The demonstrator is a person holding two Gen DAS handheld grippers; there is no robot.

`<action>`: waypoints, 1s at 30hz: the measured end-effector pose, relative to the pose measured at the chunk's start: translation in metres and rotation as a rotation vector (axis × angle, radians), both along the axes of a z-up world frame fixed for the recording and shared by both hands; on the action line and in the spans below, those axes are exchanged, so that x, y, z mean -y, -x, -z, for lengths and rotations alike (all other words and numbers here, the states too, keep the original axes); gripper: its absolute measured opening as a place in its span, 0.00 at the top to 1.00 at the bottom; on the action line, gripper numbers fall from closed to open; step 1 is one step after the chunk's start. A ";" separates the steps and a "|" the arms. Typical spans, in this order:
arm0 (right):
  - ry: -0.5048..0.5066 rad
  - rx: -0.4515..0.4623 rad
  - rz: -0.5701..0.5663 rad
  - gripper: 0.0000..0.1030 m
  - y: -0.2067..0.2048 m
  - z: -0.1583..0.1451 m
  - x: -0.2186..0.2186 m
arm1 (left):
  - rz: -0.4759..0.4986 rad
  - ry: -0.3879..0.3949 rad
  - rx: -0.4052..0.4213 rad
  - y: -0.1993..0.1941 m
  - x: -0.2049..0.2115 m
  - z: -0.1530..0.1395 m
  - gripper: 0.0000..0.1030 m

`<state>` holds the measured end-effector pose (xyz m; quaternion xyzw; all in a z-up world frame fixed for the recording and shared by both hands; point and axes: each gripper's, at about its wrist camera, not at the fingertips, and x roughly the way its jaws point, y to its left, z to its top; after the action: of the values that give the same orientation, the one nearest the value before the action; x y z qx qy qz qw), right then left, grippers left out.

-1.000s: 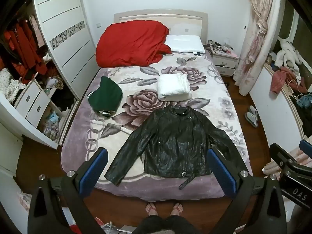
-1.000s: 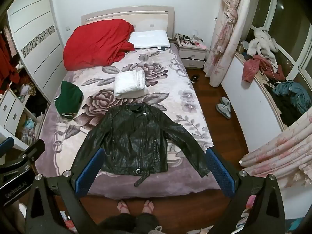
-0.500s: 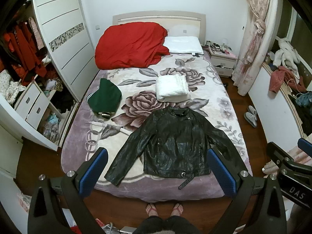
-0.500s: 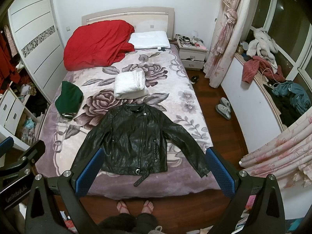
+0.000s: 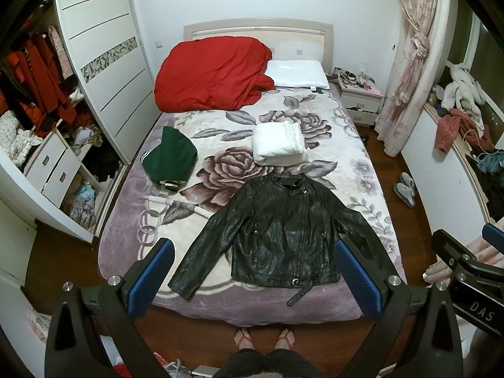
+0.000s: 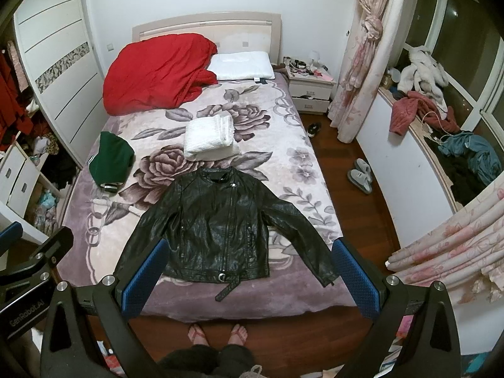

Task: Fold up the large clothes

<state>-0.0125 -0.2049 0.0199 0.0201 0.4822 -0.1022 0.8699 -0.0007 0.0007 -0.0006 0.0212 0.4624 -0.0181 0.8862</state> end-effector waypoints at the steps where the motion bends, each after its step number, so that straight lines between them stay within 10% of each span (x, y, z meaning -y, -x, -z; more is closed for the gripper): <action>1: -0.001 0.000 0.001 0.00 0.000 0.000 0.000 | 0.001 0.000 0.000 0.000 0.000 0.000 0.00; 30: 0.004 0.010 -0.002 0.00 0.003 -0.003 0.000 | 0.000 -0.002 0.016 -0.005 0.004 -0.032 0.00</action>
<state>-0.0151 -0.2046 0.0233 0.0183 0.4775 -0.1022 0.8725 0.0042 -0.0033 0.0310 0.0223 0.4555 -0.0173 0.8898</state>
